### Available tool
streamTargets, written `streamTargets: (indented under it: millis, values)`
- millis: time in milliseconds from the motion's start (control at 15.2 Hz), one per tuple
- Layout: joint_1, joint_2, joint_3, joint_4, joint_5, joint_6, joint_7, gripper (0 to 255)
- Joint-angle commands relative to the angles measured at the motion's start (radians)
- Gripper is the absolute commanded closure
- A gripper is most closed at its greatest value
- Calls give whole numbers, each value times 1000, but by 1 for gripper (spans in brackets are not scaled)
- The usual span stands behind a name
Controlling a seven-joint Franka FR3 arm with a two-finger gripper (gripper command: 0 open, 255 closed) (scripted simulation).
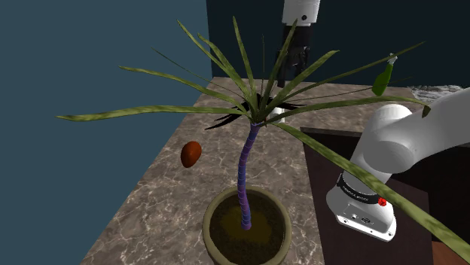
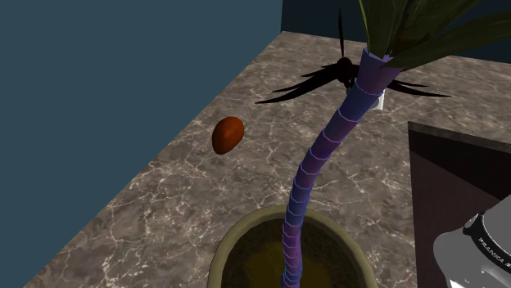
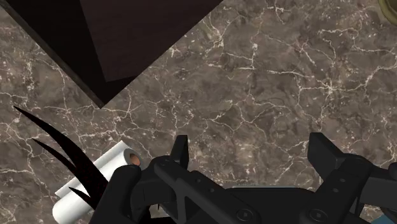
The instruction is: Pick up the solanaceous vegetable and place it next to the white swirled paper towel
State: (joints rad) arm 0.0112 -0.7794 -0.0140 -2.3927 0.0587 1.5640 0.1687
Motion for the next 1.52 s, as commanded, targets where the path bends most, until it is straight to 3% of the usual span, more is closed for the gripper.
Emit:
streamTargets:
  millis: [0,462,792,1122,1452]
  values:
    - [0,0,0,0,0,0,0,0]
    - [-8,164,200,35,77,99,324,0]
    - [-27,338,326,115,88,165,558,0]
    - [-47,552,430,237,48,214,800,0]
    - [-44,795,493,398,-41,232,1047,0]
